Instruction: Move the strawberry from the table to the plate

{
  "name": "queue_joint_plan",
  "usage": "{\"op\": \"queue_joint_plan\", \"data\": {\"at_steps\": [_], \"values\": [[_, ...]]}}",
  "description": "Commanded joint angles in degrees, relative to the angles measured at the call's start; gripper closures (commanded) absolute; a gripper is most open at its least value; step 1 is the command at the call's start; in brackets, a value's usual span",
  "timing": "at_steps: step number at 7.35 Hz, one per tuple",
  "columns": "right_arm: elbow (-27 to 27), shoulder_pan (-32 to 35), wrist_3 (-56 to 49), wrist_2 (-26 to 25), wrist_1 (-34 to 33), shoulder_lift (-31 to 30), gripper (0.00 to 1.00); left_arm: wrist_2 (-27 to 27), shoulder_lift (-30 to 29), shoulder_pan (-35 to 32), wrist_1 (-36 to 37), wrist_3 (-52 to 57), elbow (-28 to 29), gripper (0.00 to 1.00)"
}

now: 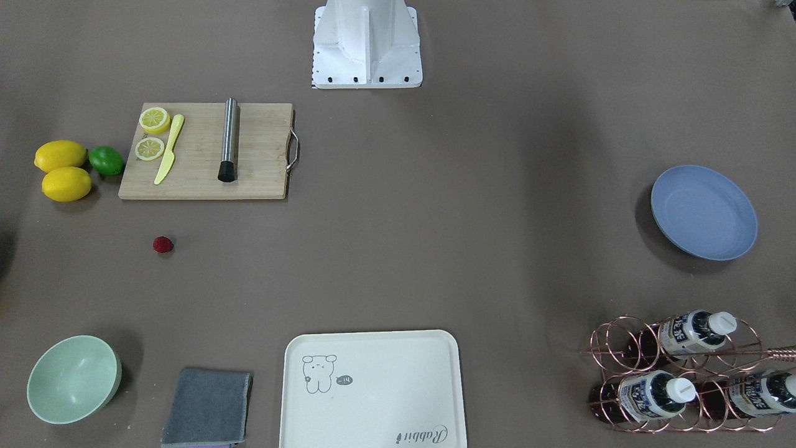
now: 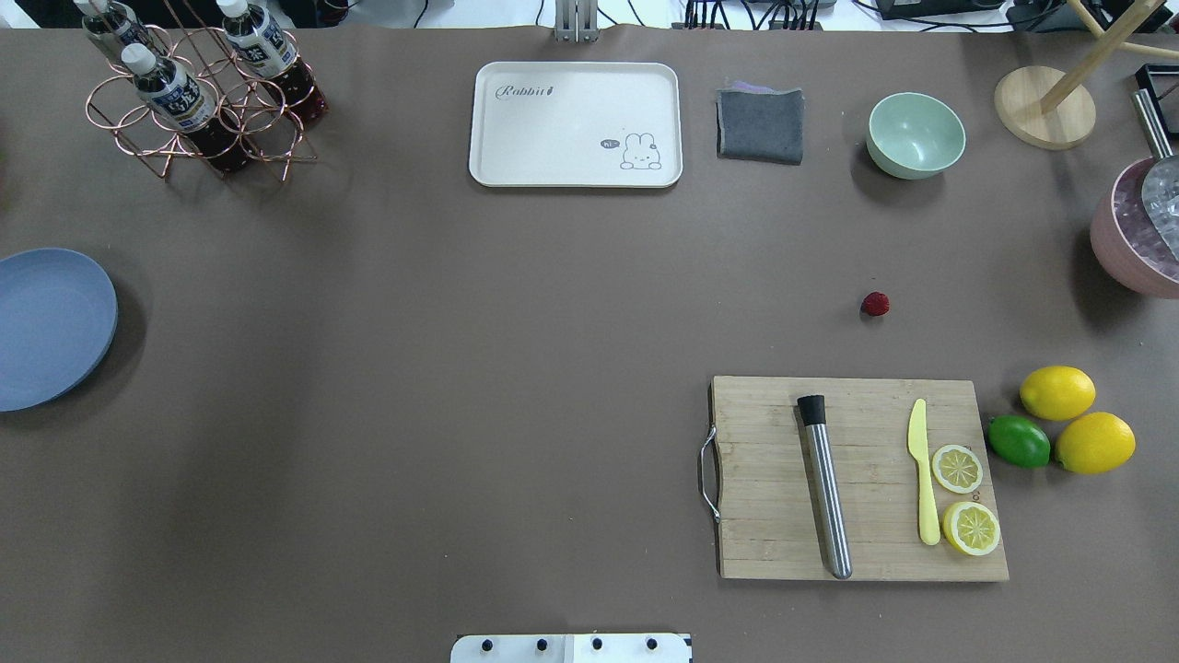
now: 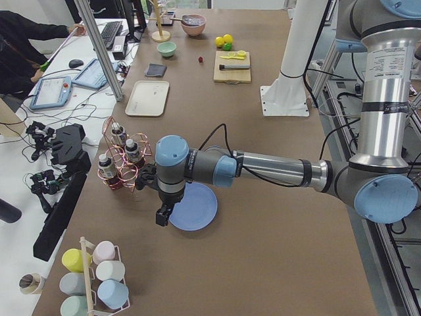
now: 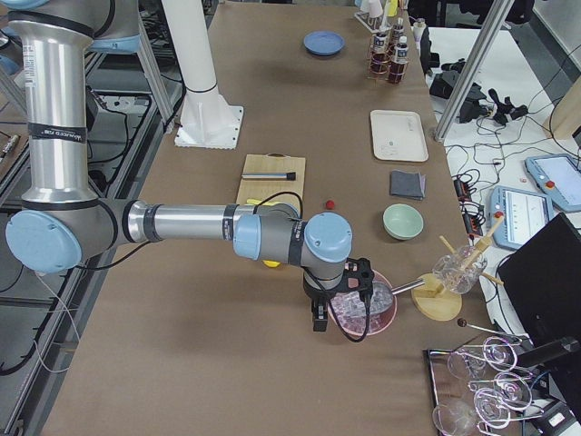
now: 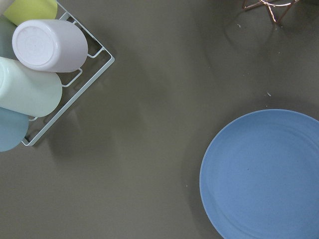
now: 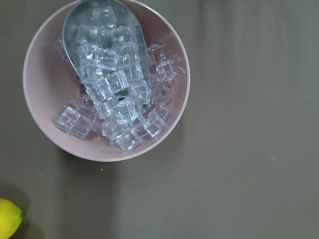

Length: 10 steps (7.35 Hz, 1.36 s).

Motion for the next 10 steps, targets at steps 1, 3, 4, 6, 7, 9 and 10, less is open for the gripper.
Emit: {"op": "queue_joint_plan", "data": {"at_steps": [1, 3, 4, 6, 7, 9, 10], "values": [[0.1, 0.0, 0.0, 0.1, 0.0, 0.1, 0.0, 0.1, 0.0, 0.0, 0.0, 0.1, 0.1, 0.02], [0.2, 0.0, 0.1, 0.0, 0.0, 0.2, 0.0, 0.0, 0.0, 0.0, 0.0, 0.1, -0.4, 0.02], [0.2, 0.0, 0.1, 0.1, 0.0, 0.2, 0.0, 0.0, -0.5, 0.0, 0.2, -0.1, -0.1, 0.02], [0.3, 0.1, 0.1, 0.1, 0.3, 0.2, 0.0, 0.0, -0.6, 0.5, -0.8, 0.1, -0.6, 0.02], [0.3, 0.0, 0.3, 0.1, 0.8, 0.2, 0.0, 0.0, 0.0, 0.4, -1.0, -0.2, -0.1, 0.02], [0.7, 0.1, 0.4, 0.1, 0.8, 0.1, 0.0, -0.1, 0.1, 0.3, -3.3, 0.2, 0.3, 0.02], [0.9, 0.1, 0.5, 0.1, 0.8, 0.1, 0.0, 0.1, -0.4, 0.6, -3.2, -0.4, 0.5, 0.02]]}}
